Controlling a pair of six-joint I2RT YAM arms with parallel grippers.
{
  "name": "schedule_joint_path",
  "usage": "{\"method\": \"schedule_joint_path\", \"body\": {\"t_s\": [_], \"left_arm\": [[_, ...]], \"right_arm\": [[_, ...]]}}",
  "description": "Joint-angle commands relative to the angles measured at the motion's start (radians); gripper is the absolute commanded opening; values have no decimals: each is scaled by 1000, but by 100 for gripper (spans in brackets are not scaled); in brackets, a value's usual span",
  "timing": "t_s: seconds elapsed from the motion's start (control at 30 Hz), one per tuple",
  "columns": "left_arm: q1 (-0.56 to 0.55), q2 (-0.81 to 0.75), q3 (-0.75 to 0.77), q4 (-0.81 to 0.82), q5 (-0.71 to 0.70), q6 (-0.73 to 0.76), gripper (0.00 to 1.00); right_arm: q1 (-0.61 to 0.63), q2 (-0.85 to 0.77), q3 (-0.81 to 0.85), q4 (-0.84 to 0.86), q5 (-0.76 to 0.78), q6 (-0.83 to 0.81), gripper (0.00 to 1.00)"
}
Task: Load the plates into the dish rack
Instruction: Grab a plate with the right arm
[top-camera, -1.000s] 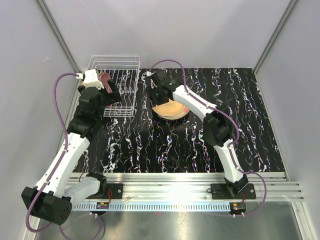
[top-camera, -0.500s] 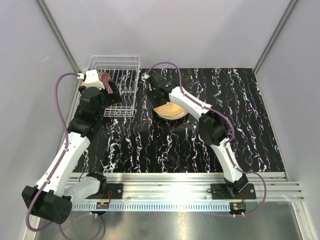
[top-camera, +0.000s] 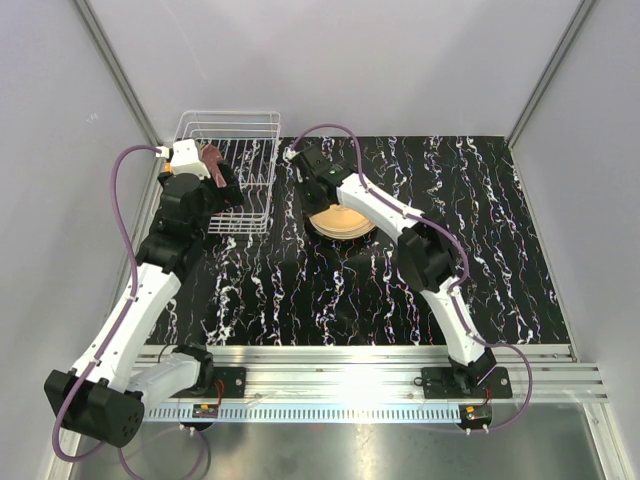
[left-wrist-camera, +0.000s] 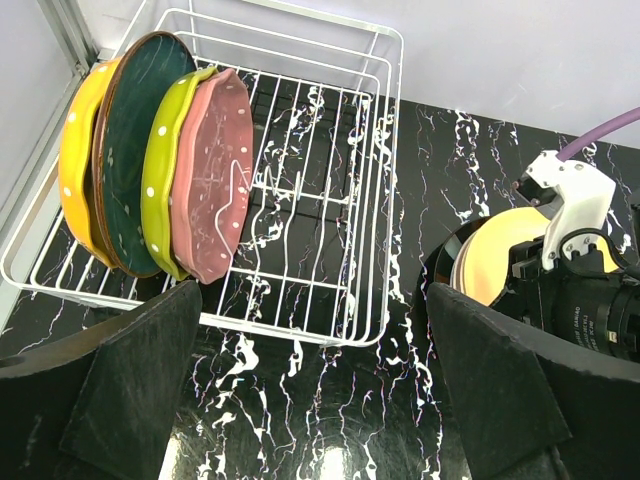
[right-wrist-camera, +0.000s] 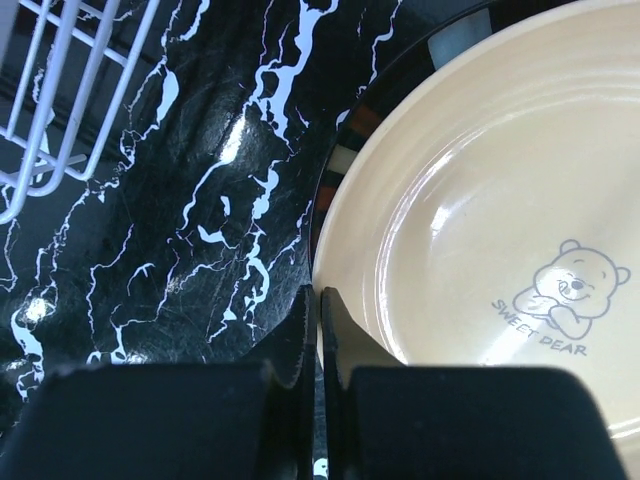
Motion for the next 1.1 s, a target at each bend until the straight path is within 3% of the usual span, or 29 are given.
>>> {"method": "schedule_joint_path", "body": {"t_s": [0.0, 0.6, 0.83, 1.07], "left_arm": [[6, -1, 45, 41, 9, -9, 98], [55, 7, 19, 76, 80, -48, 99], [84, 24, 5, 105, 173, -65, 99], [86, 7, -52, 239, 404, -12, 99]], "right_arm": [[14, -99, 43, -2, 5, 9, 0], [13, -280, 15, 92, -110, 104, 0], [13, -452, -120, 233, -111, 158, 0], [13, -649, -366, 503, 2, 322, 0]]}}
